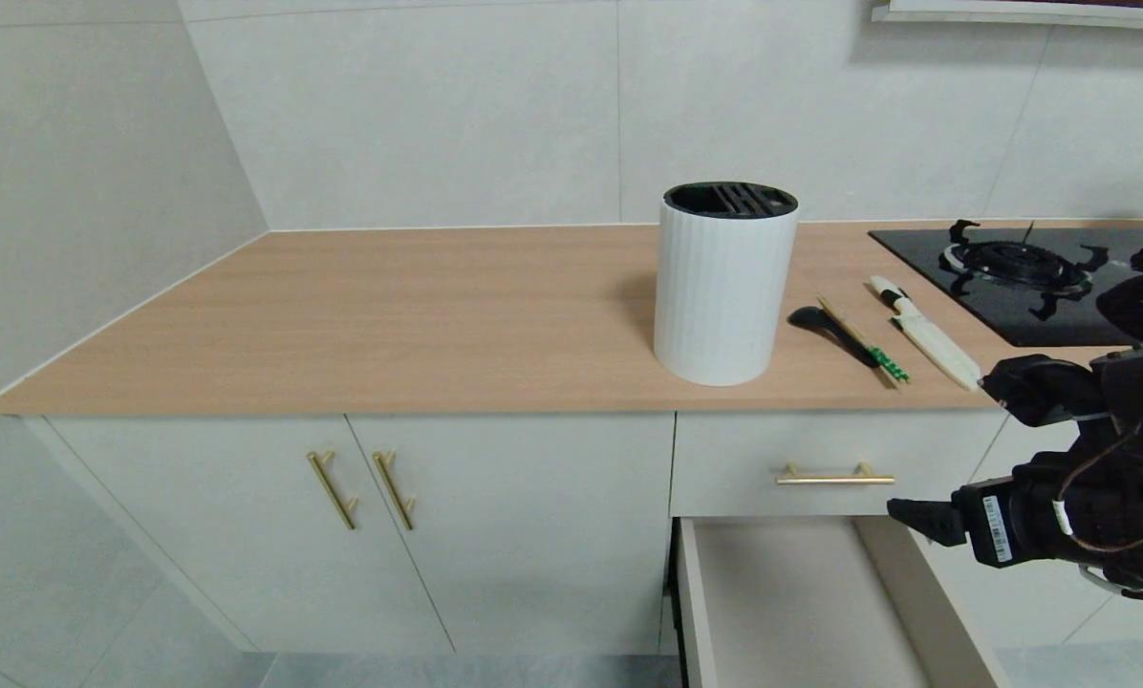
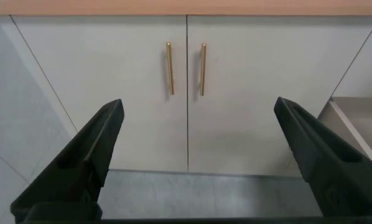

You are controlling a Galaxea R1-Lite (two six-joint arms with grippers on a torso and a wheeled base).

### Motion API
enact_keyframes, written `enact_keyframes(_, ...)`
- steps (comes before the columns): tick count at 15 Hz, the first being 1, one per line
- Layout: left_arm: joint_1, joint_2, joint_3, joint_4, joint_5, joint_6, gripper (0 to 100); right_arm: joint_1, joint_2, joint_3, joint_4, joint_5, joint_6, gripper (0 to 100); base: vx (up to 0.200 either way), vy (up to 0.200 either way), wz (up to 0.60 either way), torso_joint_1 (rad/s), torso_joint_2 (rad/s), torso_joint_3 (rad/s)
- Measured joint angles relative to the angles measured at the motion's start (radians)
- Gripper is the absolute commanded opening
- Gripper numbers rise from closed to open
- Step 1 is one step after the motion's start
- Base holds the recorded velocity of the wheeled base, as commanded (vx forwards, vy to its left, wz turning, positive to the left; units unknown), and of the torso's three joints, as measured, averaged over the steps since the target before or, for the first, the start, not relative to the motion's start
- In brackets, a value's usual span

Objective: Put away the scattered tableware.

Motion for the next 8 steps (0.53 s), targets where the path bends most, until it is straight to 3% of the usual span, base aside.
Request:
enact_keyframes(6, -0.001, 0.0, 0.0, 0.0, 0.0, 0.0, 100, -0.029, 0.073, -0.239, -0.002, -0.001, -0.054, 100, 0.0, 0.0, 0.0, 0.0, 0.0, 0.0)
enact_keyframes(8, -0.001, 0.0, 0.0, 0.0, 0.0, 0.0, 100, -0.046, 0.101, -0.285, -0.086, -0.004, -0.053, 100, 0.0, 0.0, 0.0, 0.0, 0.0, 0.0)
